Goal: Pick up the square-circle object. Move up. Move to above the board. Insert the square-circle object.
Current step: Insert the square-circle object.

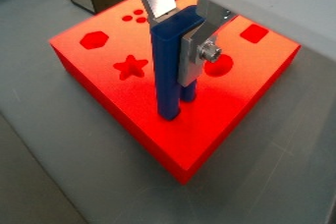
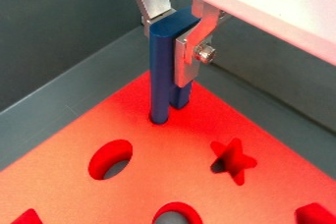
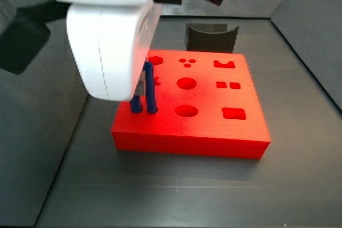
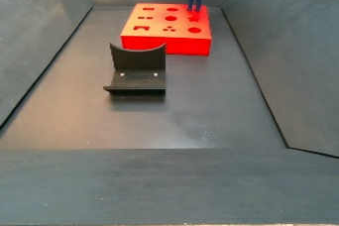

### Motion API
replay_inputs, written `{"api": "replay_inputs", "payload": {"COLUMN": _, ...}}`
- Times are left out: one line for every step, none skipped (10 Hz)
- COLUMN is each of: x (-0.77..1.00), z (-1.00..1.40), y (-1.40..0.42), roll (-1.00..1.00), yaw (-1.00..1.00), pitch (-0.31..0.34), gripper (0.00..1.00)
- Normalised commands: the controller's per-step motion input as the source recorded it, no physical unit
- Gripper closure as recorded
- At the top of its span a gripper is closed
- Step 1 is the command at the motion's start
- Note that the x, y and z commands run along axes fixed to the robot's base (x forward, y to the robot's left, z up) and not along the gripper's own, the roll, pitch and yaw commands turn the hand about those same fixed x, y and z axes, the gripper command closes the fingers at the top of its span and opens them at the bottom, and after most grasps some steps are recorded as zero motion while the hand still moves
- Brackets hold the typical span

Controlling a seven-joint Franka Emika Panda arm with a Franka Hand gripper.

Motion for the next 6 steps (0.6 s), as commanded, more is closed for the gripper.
{"api": "replay_inputs", "payload": {"x": 0.07, "z": -0.4, "y": 0.05, "roll": -0.06, "yaw": -0.2, "pitch": 0.0, "gripper": 1.0}}
{"api": "replay_inputs", "payload": {"x": 0.08, "z": -0.37, "y": 0.07, "roll": -0.09, "yaw": -0.2, "pitch": 0.0, "gripper": 1.0}}
{"api": "replay_inputs", "payload": {"x": 0.02, "z": -0.38, "y": 0.1, "roll": -0.12, "yaw": -0.19, "pitch": -0.043, "gripper": 1.0}}
{"api": "replay_inputs", "payload": {"x": 0.0, "z": -0.33, "y": 0.09, "roll": -0.11, "yaw": -0.16, "pitch": -0.05, "gripper": 1.0}}
{"api": "replay_inputs", "payload": {"x": 0.0, "z": -0.07, "y": 0.03, "roll": -0.05, "yaw": -0.03, "pitch": -0.034, "gripper": 1.0}}
{"api": "replay_inputs", "payload": {"x": 0.0, "z": -0.01, "y": 0.0, "roll": 0.0, "yaw": 0.0, "pitch": -0.027, "gripper": 1.0}}
